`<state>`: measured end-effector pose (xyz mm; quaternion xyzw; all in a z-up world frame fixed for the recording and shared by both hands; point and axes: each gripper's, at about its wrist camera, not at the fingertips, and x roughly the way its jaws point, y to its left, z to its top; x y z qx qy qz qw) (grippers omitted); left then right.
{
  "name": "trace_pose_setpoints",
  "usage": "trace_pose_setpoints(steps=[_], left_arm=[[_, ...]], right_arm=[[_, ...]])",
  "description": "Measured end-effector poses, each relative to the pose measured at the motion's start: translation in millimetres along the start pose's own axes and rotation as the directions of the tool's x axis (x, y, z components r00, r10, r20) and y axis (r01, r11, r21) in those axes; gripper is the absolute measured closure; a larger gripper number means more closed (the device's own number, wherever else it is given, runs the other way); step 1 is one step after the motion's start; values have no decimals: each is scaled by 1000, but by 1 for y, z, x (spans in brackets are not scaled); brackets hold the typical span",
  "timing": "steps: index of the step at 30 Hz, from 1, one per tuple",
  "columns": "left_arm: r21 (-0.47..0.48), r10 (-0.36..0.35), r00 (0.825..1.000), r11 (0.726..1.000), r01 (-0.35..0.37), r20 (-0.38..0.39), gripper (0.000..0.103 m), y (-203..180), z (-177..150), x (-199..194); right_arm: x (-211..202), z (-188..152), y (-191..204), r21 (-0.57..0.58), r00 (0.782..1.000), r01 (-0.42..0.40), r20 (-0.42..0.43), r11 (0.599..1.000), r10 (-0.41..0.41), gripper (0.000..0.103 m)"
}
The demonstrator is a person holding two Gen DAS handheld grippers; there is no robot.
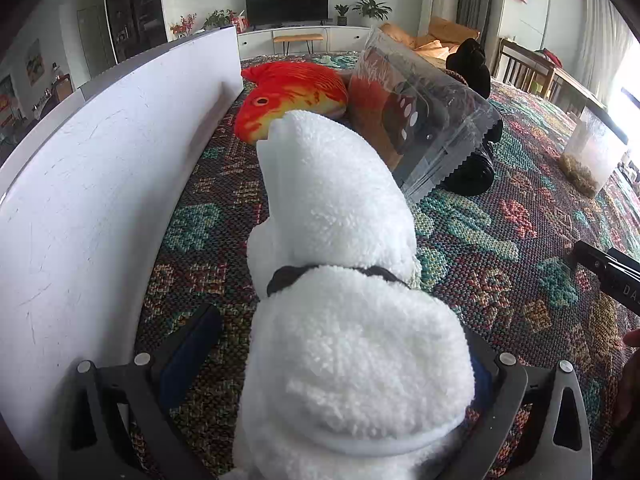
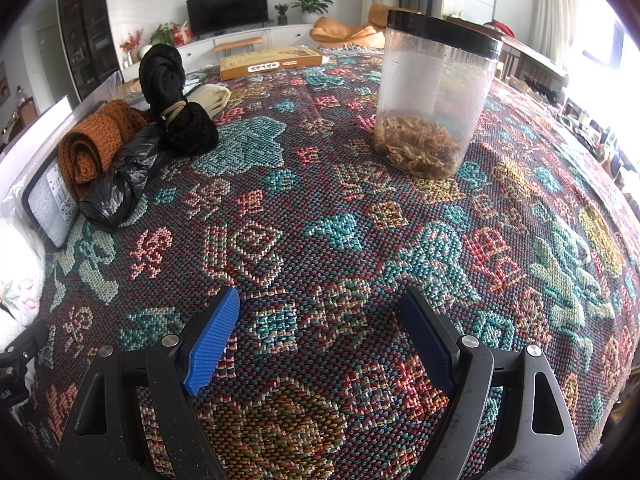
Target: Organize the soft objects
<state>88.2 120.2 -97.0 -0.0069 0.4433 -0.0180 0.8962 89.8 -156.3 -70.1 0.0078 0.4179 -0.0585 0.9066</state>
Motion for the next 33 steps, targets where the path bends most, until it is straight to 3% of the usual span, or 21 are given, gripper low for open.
trace_pose_setpoints(steps=[27, 31, 33], left_arm=[[-1, -1, 1000, 1000, 1, 1, 0, 0, 0, 0], [-2, -3, 1000, 1000, 3, 2, 0, 0, 0, 0], [-3, -4, 1000, 1000, 4, 3, 0, 0, 0, 0]], right_arm=[[0, 0, 0, 0, 1000, -3, -1, 1000, 3, 18], [4, 11, -2, -6, 998, -46, -47, 999, 46, 16], [9, 28, -4, 54, 986, -147, -69, 988, 150, 16]])
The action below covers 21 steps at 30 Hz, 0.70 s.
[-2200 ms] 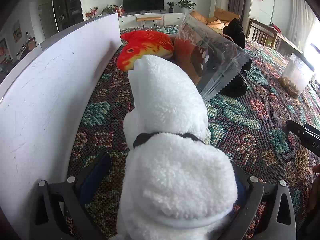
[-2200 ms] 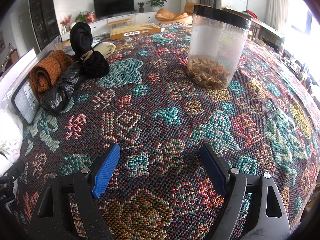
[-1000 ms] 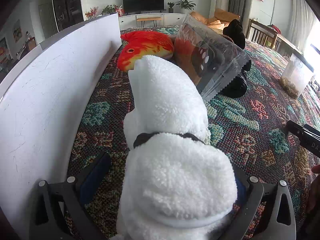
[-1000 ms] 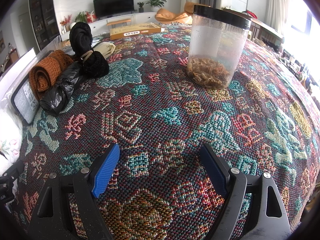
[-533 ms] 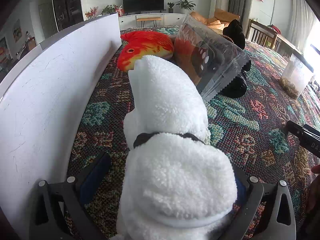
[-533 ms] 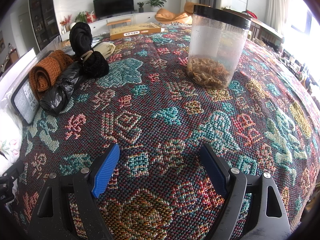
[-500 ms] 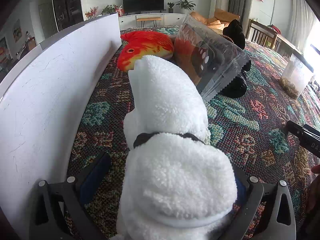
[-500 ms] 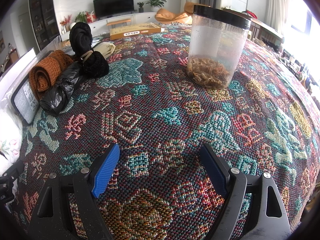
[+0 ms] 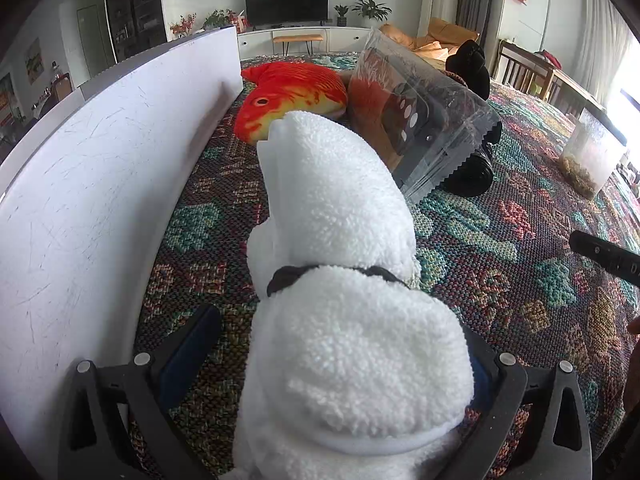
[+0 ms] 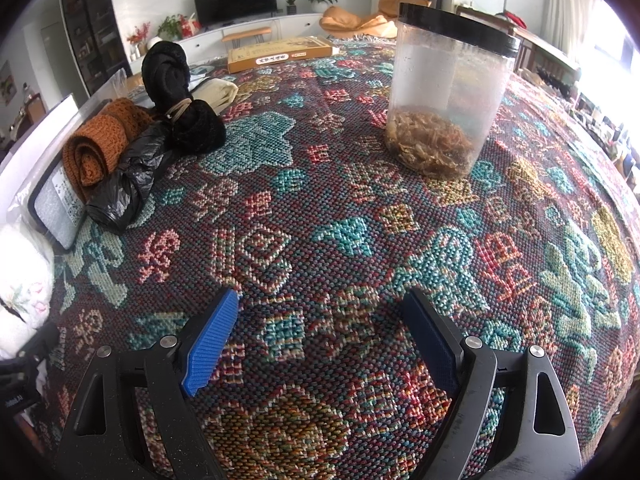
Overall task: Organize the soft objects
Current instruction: 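Move the right gripper to the black plastic bag and close on it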
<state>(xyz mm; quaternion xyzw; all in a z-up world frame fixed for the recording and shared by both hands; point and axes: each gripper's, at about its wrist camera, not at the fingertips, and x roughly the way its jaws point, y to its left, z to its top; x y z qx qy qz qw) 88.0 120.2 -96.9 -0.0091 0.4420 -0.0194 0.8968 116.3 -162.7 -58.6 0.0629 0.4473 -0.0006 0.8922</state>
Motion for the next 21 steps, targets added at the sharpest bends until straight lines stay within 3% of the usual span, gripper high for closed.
trace_pose_setpoints(steps=[3, 6, 9, 12, 14, 16, 21], left_arm=[[1, 1, 1000, 1000, -1, 0, 0, -1, 1, 0], [1, 1, 1000, 1000, -1, 0, 0, -2, 1, 0], [1, 1, 1000, 1000, -1, 0, 0, -2, 1, 0], [1, 0, 1000, 1000, 0, 0, 0, -1, 1, 0], [2, 1, 1000, 1000, -1, -1, 0, -2, 1, 0], [1, 0, 1000, 1000, 0, -1, 0, -2, 1, 0], [2, -7, 1000, 1000, 7, -3, 0, -4, 1, 1]], right_arm=[[7, 33, 11, 95, 991, -133, -17, 987, 135, 16], [23, 62, 49, 56, 970, -235, -54, 970, 238, 16], [56, 68, 92, -6, 951, -269, -159, 963, 265, 20], [66, 69, 107, -30, 942, -304, -161, 952, 295, 26], [64, 68, 106, 6, 899, -397, -201, 918, 390, 59], [52, 63, 99, -23, 903, -378, -229, 926, 363, 66], [19, 49, 50, -96, 928, -279, -284, 956, 242, 66]])
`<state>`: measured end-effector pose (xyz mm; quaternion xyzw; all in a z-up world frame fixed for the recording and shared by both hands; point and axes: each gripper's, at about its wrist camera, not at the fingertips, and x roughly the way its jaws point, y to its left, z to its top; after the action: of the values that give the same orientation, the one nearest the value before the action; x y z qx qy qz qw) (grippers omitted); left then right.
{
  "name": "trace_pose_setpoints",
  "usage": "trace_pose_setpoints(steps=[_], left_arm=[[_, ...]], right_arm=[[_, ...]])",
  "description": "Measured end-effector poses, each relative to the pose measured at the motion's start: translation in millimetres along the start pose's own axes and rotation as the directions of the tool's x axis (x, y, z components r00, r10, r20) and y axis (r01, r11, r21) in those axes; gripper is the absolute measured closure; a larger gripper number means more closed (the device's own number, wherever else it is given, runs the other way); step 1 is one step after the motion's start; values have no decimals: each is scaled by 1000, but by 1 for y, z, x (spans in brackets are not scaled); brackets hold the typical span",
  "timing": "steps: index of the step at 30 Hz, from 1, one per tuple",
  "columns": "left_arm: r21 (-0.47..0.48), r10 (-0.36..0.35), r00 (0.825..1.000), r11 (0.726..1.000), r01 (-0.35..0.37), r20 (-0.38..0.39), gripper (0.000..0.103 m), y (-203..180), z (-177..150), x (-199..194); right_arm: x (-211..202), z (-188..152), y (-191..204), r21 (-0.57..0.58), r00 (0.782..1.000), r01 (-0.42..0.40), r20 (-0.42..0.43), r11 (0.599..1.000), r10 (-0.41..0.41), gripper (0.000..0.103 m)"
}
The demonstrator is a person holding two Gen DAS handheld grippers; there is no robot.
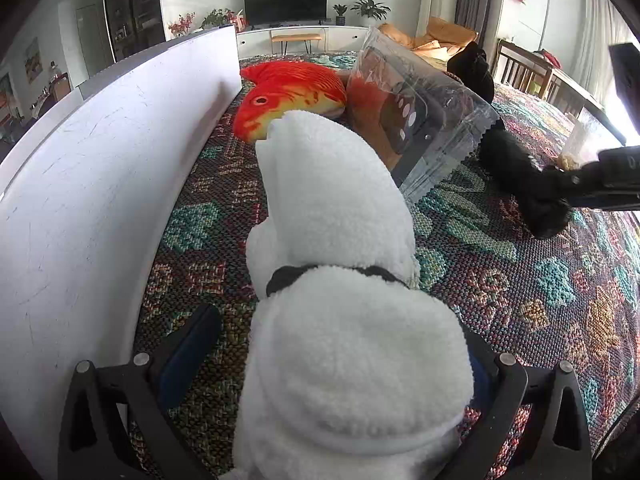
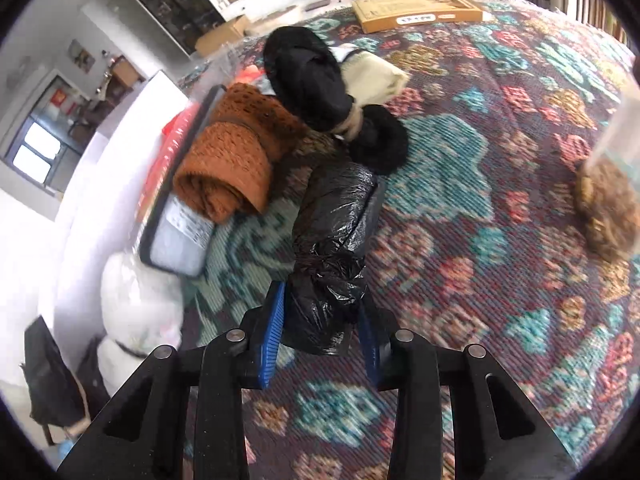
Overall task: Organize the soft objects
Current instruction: 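Move the right gripper to the black plastic bag and close on it, then drop the black bag into the box while the left gripper releases the towel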
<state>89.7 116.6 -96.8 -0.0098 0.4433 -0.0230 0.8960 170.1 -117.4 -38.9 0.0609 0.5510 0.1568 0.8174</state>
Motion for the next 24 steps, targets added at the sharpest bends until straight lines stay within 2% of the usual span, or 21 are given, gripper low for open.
trace_pose_setpoints(steps=[3, 4, 6, 7, 8, 9, 10, 11, 12, 13, 14, 15, 16, 17, 20, 24], left_arm=[[9, -16, 1000, 1000, 16, -13, 0, -1, 2, 0], [14, -25, 999, 1000, 25, -26, 0, -2, 3, 0], [8, -60, 997, 998, 60, -51, 0, -3, 4, -5], [-6, -84, 995, 997, 83, -53, 0, -2, 5, -9], [-19, -106, 993, 994, 105, -46, 0, -2, 5, -15], [-26, -123, 992, 992, 122, -39, 0, -2, 6, -20], [-21, -133, 991, 991, 132, -34, 0, -3, 7, -25], [-8, -134, 990, 991, 134, -33, 0, -7, 9, -28], [2, -133, 991, 991, 133, -36, 0, -9, 10, -29], [10, -130, 991, 991, 130, -43, 0, -13, 12, -28], [17, -128, 990, 992, 129, -52, 1, -15, 12, -25], [24, -127, 990, 991, 129, -58, 12, -18, 14, -23], [26, -120, 991, 992, 122, -57, 46, -19, 14, -23], [21, -99, 993, 995, 101, -57, 56, -19, 14, -22], [-60, -181, 983, 982, 179, -21, 56, -3, 14, -34], [-112, -288, 955, 949, 294, 66, 56, 14, 20, -86]], right_arm=[[-23, -10, -30, 16, 991, 131, -1, 991, -131, 66], [-29, -11, -36, 12, 983, 182, 3, 983, -182, 63], [-39, -9, -48, 15, 974, 224, 14, 974, -224, 52], [-42, -6, -47, 13, 976, 214, 22, 977, -214, 36], [-44, -4, -46, -1, 975, 221, 36, 975, -221, 29], [-44, -1, -42, -29, 966, 257, 44, 966, -255, 29], [-40, 2, -39, -57, 948, 319, 39, 946, -317, 29], [-33, 3, -40, -69, 930, 366, 14, 928, -366, 27], [-24, 3, -44, -63, 922, 383, -36, 922, -385, 26], [-16, 2, -53, -38, 922, 378, -77, 925, -380, 27], [-15, -3, -61, -9, 930, 359, -76, 933, -359, 33], [-16, -6, -65, 11, 941, 335, -63, 942, -334, 46], [-19, -10, -66, 25, 940, 337, -52, 941, -336, 64], [-25, -14, -65, 27, 936, 351, -34, 936, -350, 65], [-53, -24, -47, 11, 948, 317, 40, 948, -317, 65], [-96, -16, 20, -56, 974, 183, 148, 981, -173, 65]])
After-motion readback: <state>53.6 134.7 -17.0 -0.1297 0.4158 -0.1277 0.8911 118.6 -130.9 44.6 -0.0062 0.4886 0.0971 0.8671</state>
